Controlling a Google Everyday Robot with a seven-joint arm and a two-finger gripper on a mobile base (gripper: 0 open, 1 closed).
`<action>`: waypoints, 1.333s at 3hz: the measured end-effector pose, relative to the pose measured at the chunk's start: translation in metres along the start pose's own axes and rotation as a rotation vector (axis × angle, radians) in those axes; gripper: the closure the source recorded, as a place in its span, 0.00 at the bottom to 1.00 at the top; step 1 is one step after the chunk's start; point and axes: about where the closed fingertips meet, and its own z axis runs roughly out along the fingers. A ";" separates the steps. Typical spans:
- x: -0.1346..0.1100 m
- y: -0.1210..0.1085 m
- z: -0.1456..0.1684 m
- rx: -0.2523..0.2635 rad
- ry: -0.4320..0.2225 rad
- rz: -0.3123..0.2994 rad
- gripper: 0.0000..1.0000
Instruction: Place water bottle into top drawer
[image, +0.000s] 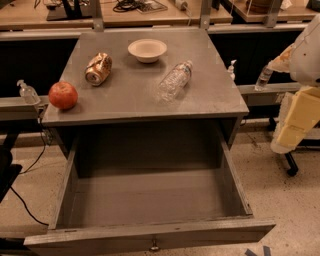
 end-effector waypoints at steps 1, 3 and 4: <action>-0.004 -0.005 0.003 0.006 -0.004 -0.003 0.00; -0.039 -0.055 0.036 0.029 -0.043 0.014 0.00; -0.068 -0.089 0.059 0.036 -0.078 0.078 0.00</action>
Offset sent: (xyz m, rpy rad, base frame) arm 0.0563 0.0217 -0.0102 0.0155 -0.0384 0.0200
